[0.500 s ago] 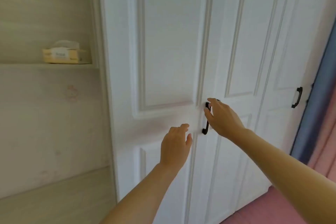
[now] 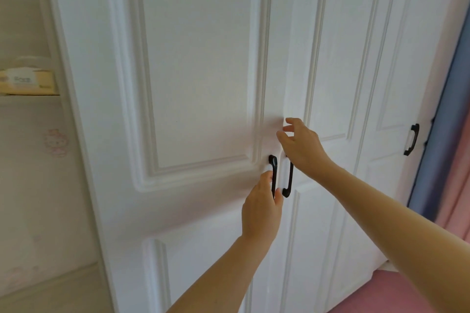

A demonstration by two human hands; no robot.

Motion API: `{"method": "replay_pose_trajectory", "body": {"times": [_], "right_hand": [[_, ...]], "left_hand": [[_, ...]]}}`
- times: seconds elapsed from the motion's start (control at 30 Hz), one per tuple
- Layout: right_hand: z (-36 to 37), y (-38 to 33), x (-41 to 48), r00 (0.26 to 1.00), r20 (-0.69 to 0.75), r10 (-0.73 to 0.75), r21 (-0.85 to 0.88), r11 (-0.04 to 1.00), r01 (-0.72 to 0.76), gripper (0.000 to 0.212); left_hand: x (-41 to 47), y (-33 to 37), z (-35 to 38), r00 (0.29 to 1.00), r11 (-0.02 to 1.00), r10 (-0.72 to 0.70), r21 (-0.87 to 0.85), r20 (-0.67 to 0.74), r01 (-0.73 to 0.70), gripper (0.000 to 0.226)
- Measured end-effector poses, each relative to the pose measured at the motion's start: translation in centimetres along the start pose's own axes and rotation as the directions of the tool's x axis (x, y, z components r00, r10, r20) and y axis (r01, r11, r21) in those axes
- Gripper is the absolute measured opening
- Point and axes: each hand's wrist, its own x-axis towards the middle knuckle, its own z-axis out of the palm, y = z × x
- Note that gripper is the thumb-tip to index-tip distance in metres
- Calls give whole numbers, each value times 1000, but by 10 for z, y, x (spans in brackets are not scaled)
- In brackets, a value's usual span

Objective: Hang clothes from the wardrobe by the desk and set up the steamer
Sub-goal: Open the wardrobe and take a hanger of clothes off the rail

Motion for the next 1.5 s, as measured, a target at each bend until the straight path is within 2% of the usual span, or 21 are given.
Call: {"method": "replay_pose_trajectory", "body": {"times": [0.23, 0.33, 0.57, 0.97, 1.5], "right_hand": [[-2, 0, 10, 1000, -13, -5, 56, 998, 5, 50], [-4, 1, 13, 1000, -12, -6, 83, 997, 7, 50], [-10, 5, 11, 999, 19, 31, 269, 962, -35, 46], [-47, 0, -46, 997, -48, 66, 364, 930, -44, 29], [-88, -56, -179, 980, -192, 57, 262, 965, -4, 30]], "left_hand": [[3, 4, 16, 996, 997, -76, -34, -50, 74, 33], [3, 4, 16, 996, 997, -73, 6, -47, 73, 32], [-6, 12, 10, 997, 998, -59, 9, -47, 60, 30], [-50, 40, -11, 1000, 999, 1, -36, -16, -2, 21], [-158, 84, -89, 995, 978, 89, -191, 53, -78, 19]]}}
